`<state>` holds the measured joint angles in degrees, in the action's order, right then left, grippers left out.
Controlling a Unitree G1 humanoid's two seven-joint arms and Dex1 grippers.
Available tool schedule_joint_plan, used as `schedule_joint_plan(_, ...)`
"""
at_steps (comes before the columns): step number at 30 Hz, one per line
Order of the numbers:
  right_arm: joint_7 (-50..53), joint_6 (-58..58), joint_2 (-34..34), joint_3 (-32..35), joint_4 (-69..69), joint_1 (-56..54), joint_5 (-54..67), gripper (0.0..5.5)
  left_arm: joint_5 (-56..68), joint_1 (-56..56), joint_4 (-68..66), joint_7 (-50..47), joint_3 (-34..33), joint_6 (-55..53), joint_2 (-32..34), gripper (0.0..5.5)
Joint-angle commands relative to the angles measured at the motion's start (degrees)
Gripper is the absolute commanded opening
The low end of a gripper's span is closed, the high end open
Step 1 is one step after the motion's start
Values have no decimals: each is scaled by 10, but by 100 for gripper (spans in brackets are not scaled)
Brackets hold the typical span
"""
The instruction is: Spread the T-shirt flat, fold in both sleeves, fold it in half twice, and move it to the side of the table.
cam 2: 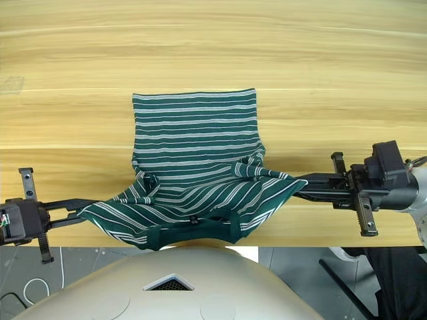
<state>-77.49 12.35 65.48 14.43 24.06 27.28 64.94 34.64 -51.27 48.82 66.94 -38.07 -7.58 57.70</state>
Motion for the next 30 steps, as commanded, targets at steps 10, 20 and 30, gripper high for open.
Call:
schedule_joint_plan(10,-3,43,-99,-72,-35,-132,-159,2,-109,242,-122,-22,173,-25,7,0)
schedule_joint_plan(20,-4,1,-263,-260,-298,-444,-378,2,-324,629,-503,-130,449,54,-153,0)
schedule_joint_plan(30,48,-77,-326,-202,-566,-565,-443,2,-341,720,-700,-144,452,118,-194,0)
